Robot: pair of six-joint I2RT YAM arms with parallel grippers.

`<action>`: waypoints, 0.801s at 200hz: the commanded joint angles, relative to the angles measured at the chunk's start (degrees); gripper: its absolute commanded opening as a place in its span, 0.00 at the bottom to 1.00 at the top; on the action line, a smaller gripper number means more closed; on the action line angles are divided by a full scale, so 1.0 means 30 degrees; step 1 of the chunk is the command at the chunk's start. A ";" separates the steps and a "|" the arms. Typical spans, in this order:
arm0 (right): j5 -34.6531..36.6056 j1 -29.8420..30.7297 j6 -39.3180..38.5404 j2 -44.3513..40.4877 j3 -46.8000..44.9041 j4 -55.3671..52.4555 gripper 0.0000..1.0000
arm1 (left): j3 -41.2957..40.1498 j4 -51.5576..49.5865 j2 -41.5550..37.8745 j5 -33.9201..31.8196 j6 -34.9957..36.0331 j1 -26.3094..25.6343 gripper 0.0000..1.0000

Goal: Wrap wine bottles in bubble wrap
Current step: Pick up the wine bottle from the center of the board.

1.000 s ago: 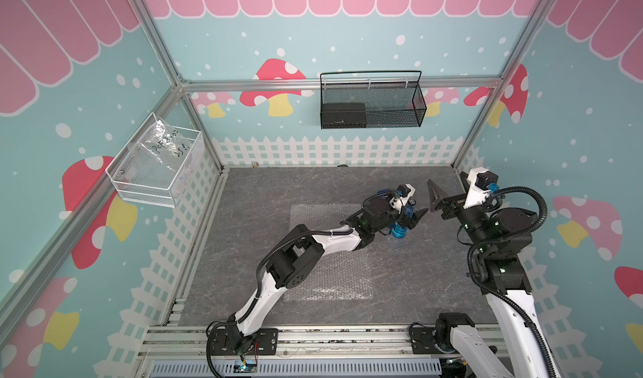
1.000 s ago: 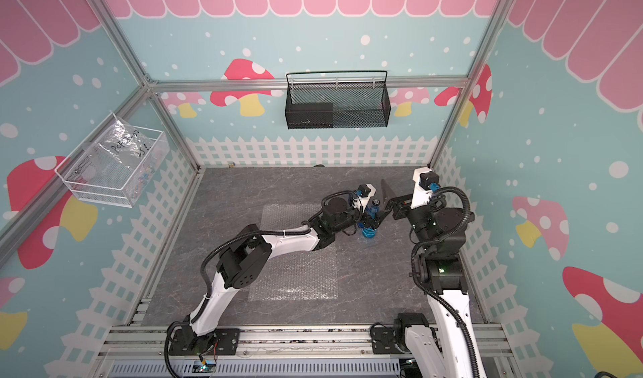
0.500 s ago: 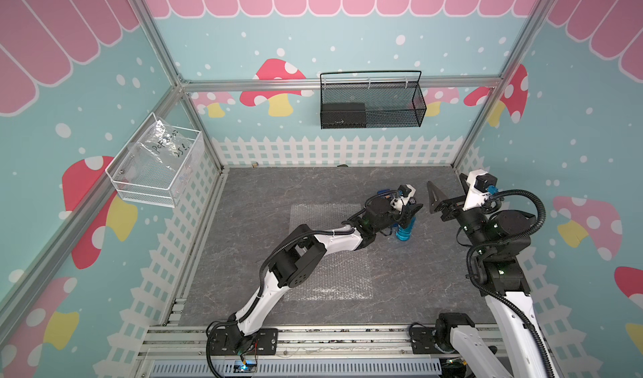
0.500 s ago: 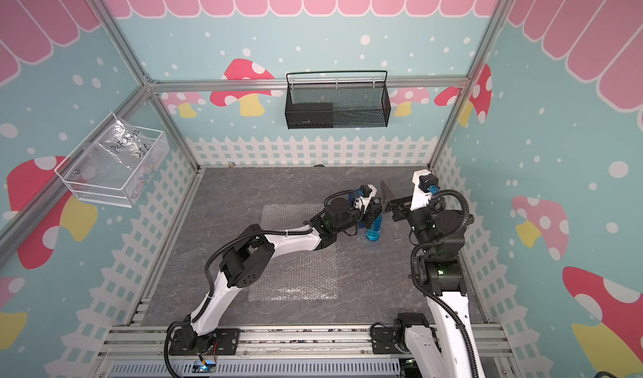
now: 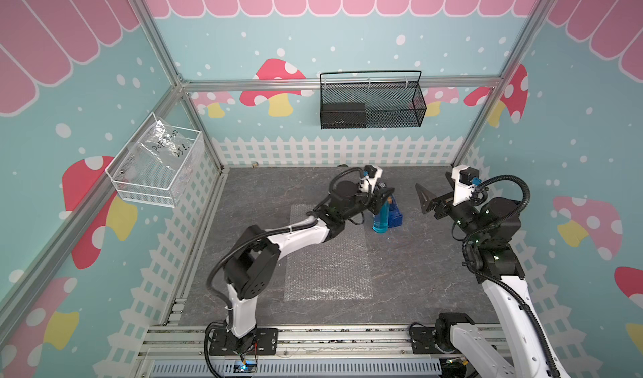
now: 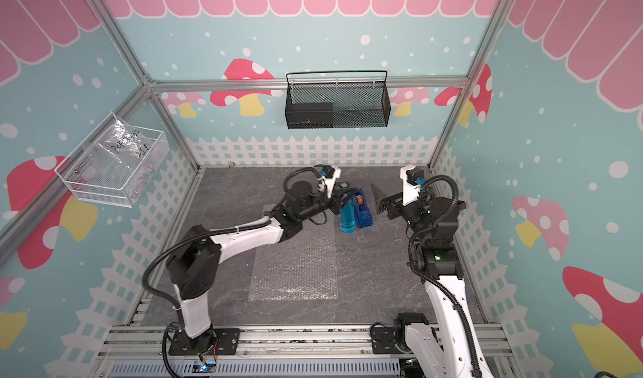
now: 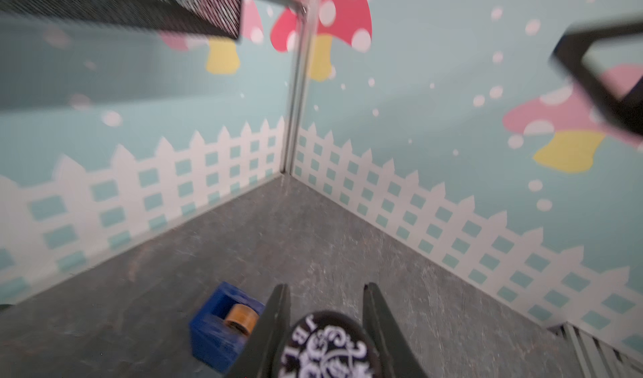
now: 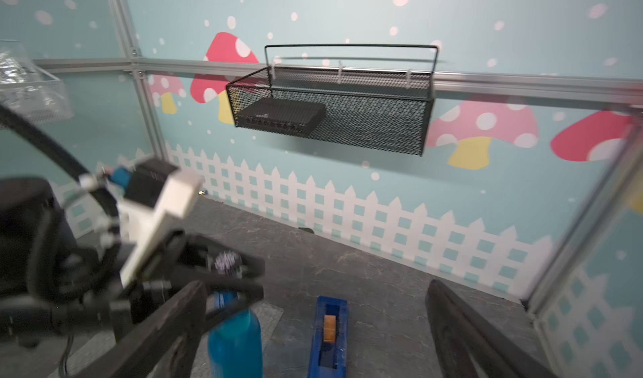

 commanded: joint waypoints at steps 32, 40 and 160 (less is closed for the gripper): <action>-0.0586 0.7129 -0.3623 0.2513 -0.0111 -0.0471 1.00 | -0.2099 -0.3065 -0.7498 -0.0193 0.1965 0.1017 0.04; -0.1356 0.7389 -0.3338 0.2927 -0.0203 0.0125 1.00 | -0.2341 -0.3863 -0.8220 -0.0587 0.2471 0.1007 0.04; -0.2003 1.1196 -0.4027 0.7091 0.0834 0.3568 1.00 | -0.4566 -0.5051 -1.1947 -0.1465 0.1287 0.1006 0.02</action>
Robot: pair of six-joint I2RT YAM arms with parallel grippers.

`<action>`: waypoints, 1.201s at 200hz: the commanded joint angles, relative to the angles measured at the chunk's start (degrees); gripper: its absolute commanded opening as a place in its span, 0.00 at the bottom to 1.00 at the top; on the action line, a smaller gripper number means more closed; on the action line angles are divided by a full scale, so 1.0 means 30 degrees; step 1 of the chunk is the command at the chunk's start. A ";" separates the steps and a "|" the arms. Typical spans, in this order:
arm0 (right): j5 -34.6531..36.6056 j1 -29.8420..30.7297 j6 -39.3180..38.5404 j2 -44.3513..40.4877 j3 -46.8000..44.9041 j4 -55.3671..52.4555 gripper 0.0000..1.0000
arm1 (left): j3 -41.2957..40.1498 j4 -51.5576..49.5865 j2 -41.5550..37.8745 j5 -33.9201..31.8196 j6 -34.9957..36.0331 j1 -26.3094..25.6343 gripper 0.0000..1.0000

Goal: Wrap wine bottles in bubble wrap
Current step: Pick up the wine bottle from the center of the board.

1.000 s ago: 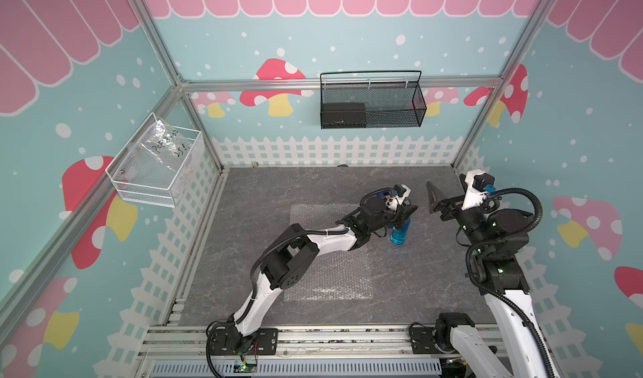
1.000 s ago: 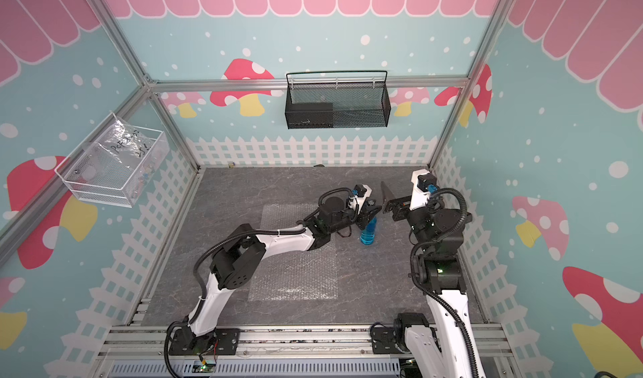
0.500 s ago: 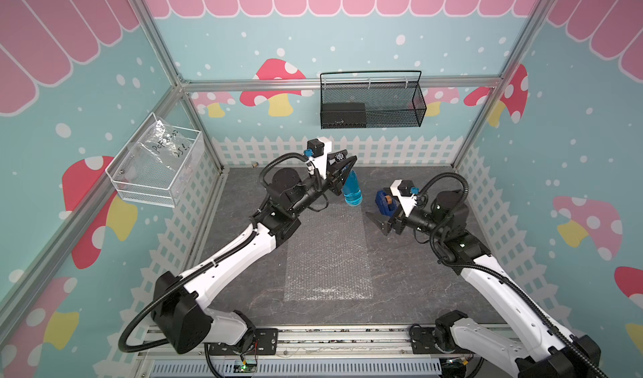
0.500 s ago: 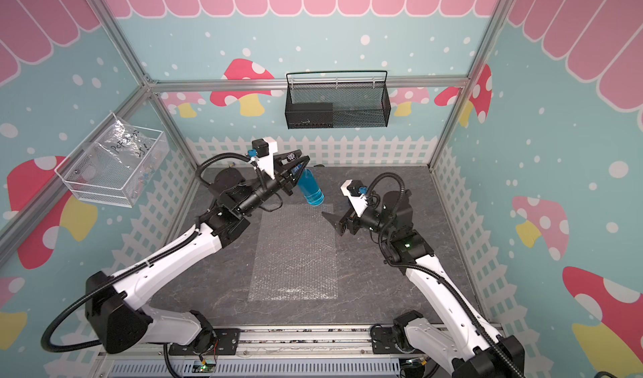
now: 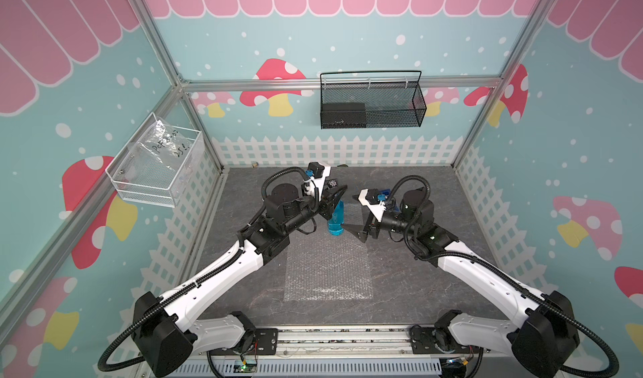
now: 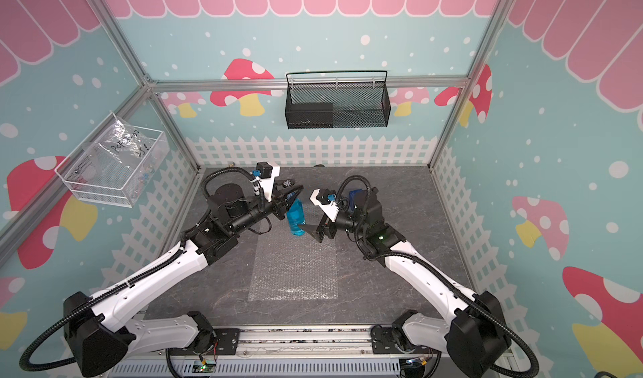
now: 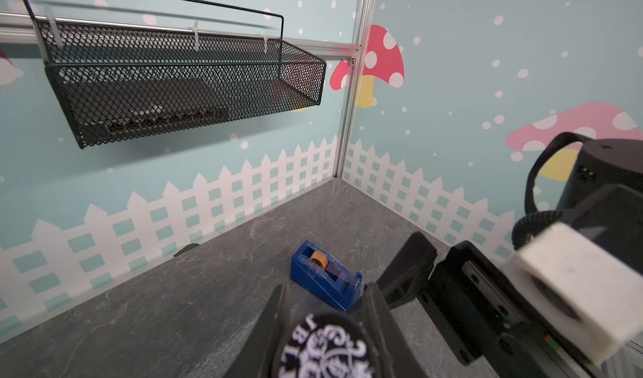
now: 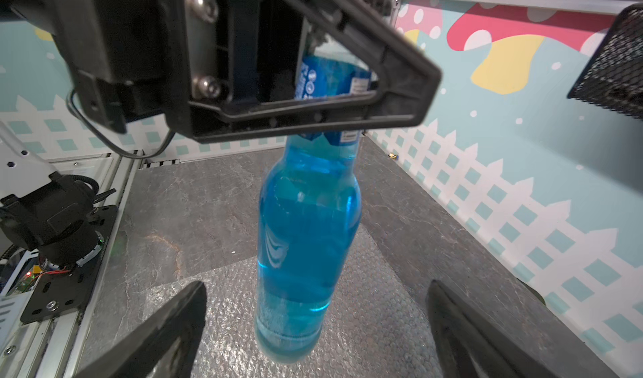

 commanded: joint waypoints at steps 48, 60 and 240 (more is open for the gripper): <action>-0.0748 0.0457 0.0384 0.1323 0.0373 0.2585 0.99 | -0.0156 0.3779 -0.1794 0.0000 -0.1543 0.0026 0.00; -0.1007 0.0467 0.0507 0.1525 0.0420 0.2819 0.99 | -0.0405 0.4325 -0.1919 -0.0010 -0.1851 0.0031 0.00; -0.3114 0.0859 0.0819 0.3561 0.1472 0.1954 0.77 | -0.2159 0.6946 -0.2750 -0.0442 -0.3183 0.0030 0.00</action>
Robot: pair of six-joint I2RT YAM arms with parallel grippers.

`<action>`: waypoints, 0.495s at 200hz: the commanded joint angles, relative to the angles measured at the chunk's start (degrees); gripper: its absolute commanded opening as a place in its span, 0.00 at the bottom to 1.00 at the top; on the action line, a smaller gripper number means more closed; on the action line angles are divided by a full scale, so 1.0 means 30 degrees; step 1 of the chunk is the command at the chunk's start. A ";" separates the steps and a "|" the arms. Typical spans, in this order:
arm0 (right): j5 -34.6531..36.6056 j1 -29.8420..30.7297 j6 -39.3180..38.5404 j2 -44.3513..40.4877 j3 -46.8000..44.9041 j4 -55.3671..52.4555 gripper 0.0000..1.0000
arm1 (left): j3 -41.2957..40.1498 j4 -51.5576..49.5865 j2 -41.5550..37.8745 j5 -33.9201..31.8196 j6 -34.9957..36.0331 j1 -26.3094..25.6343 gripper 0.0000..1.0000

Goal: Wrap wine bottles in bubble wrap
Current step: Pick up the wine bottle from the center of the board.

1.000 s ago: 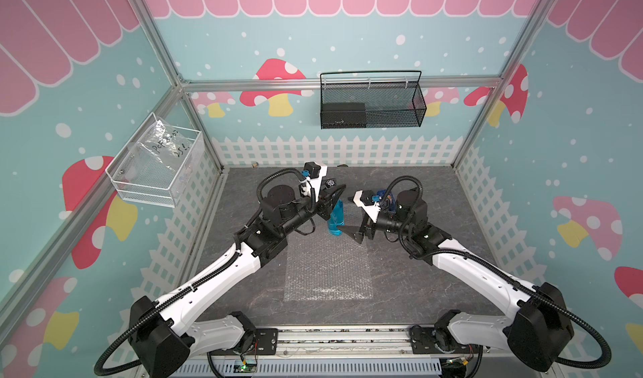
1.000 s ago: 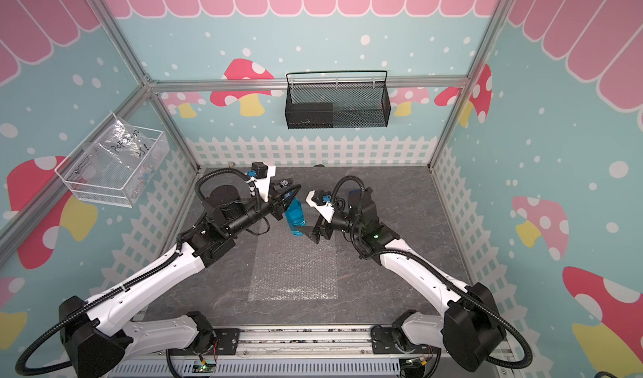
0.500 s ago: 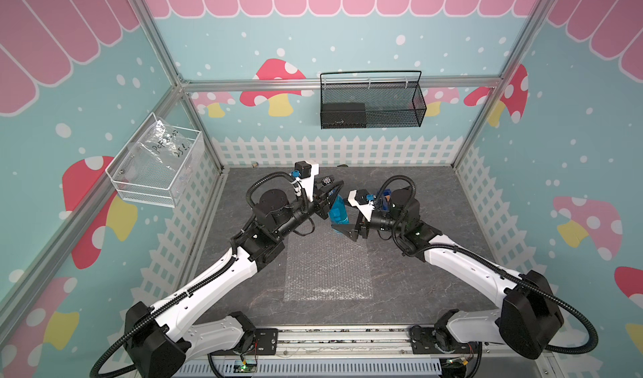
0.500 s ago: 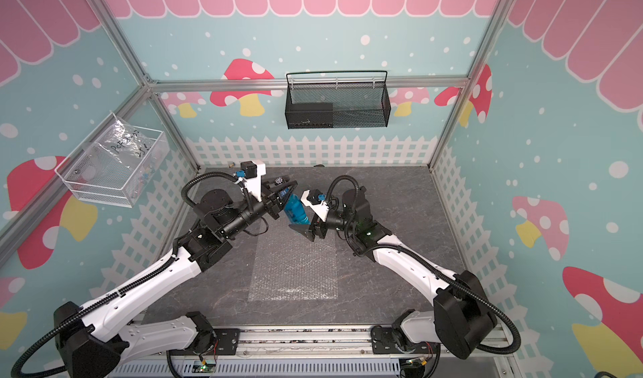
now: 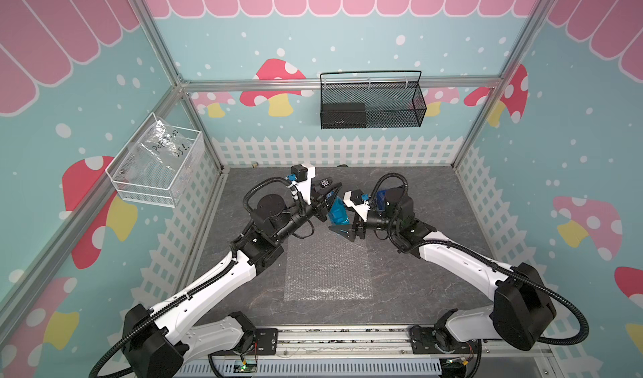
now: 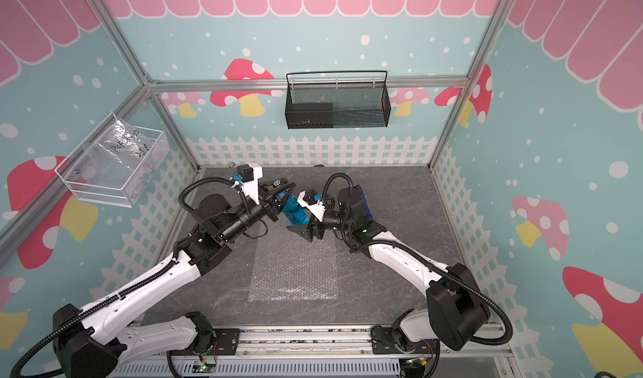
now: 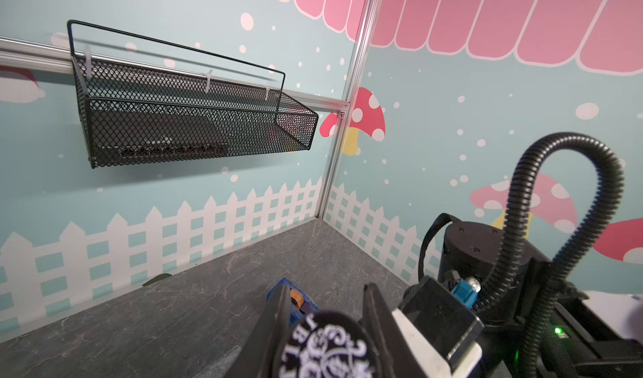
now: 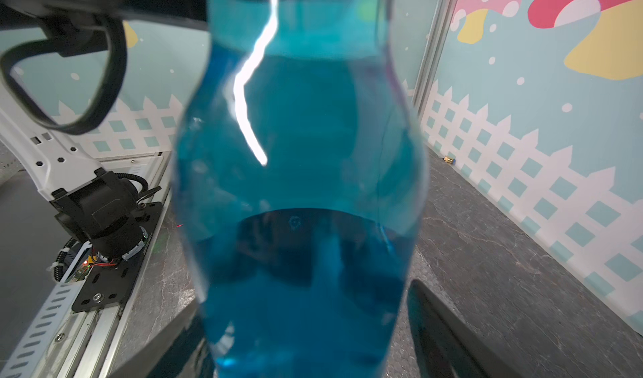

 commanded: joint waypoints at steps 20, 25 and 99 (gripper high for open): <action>-0.0867 0.0214 -0.0260 0.0452 0.0777 -0.0367 0.66 | 0.0071 0.2899 -0.0891 -0.0299 -0.0626 0.0023 0.00; -0.0873 0.0227 -0.0262 0.0473 0.0830 -0.0432 0.63 | 0.0064 0.2892 -0.0904 -0.0293 -0.0626 0.0029 0.00; 0.1806 0.0294 -0.1620 0.0766 0.3018 -0.4874 0.28 | 0.0406 -0.1892 -0.2259 -0.3146 0.0475 0.0059 0.99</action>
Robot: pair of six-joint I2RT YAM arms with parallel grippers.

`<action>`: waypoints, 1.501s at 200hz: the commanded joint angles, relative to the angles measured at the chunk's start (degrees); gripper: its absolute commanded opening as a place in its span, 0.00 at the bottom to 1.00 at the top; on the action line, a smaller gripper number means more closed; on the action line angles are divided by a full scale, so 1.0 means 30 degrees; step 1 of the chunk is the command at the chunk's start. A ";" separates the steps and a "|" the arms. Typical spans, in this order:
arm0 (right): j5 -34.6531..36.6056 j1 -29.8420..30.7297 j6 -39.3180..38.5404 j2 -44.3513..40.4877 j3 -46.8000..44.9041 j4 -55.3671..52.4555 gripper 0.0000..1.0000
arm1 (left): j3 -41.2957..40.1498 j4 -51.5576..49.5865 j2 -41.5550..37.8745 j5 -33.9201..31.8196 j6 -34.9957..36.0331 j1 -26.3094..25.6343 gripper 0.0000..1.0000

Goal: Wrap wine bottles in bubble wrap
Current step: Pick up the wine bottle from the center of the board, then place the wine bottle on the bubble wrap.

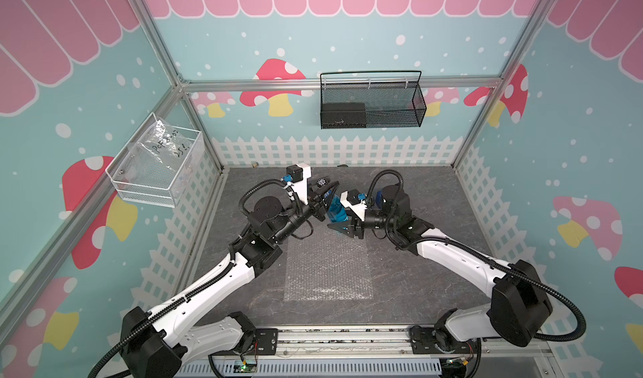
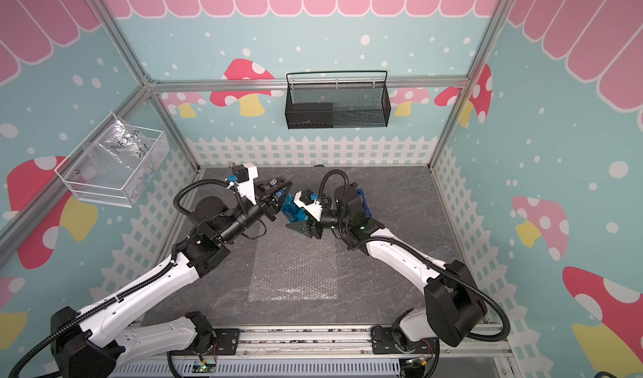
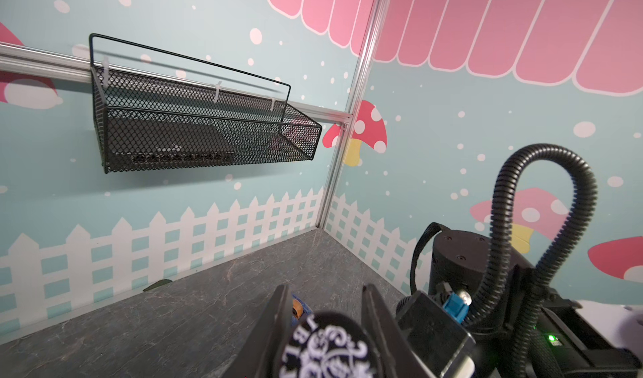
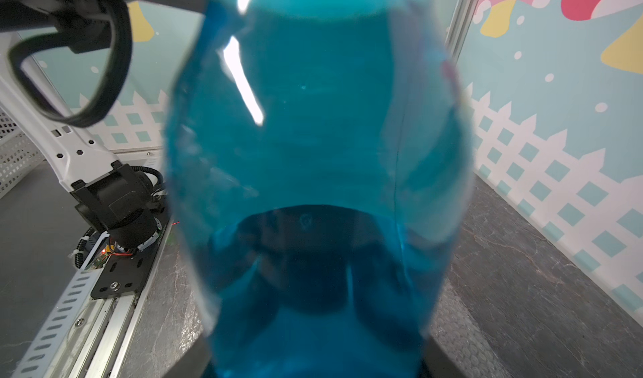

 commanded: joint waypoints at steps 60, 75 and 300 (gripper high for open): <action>1.0015 0.1829 -0.5821 0.2792 0.5984 -1.3456 0.18 | 0.2218 -1.4814 -0.8699 -1.2538 0.2034 0.3100 1.00; 1.1035 0.3103 -0.6708 0.3957 0.6619 -1.5261 0.15 | 0.2455 -1.6079 -1.0472 -1.3655 0.2599 0.3682 1.00; 1.4292 0.7857 -0.7716 1.0101 0.9207 -1.9248 0.05 | -0.1189 -1.6881 -1.3400 -1.3170 0.6506 0.3708 1.00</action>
